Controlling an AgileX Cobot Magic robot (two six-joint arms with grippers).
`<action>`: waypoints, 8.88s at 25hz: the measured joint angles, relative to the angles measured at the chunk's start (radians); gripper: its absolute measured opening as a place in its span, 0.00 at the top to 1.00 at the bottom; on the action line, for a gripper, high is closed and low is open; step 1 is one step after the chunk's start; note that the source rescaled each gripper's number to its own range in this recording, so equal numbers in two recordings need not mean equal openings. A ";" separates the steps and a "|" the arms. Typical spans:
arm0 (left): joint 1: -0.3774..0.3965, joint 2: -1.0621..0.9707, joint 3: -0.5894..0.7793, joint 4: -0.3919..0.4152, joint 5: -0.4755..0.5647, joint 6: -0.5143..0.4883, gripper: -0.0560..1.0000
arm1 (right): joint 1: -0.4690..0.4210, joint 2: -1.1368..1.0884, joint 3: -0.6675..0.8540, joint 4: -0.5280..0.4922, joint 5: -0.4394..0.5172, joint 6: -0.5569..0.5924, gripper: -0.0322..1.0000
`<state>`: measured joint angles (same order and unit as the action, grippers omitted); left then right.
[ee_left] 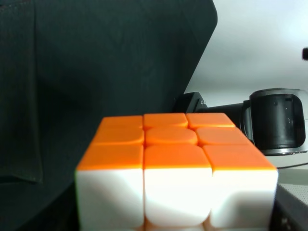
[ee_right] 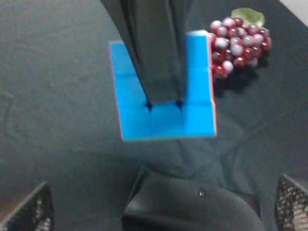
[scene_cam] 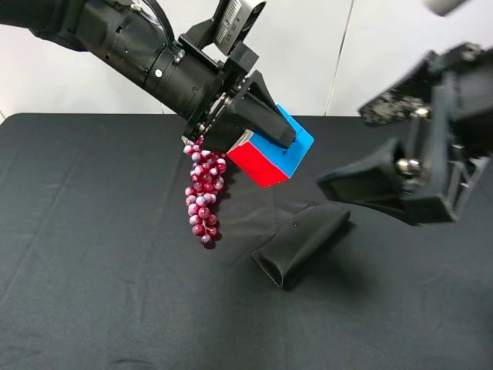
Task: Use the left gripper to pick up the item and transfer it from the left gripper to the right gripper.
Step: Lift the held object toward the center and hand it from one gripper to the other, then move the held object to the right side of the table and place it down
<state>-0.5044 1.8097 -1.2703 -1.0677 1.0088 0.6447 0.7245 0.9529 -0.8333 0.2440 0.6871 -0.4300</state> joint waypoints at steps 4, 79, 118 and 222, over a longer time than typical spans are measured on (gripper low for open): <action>0.000 0.000 0.000 -0.001 -0.001 -0.001 0.94 | 0.011 0.093 -0.049 -0.023 -0.050 0.000 0.00; 0.000 0.002 -0.009 -0.077 -0.042 -0.005 0.01 | 0.014 0.347 -0.057 -0.002 -0.276 -0.023 0.97; 0.150 -0.700 -0.024 0.882 0.115 -0.545 0.00 | 0.014 0.348 -0.058 0.038 -0.280 -0.023 0.97; 0.580 -1.815 0.778 1.160 0.047 -0.703 0.00 | -0.524 0.761 -0.064 -0.233 -0.215 0.289 0.97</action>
<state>0.0760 -0.0057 -0.4918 0.0922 1.0554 -0.0586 0.2005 1.7137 -0.8976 0.0108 0.4717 -0.1412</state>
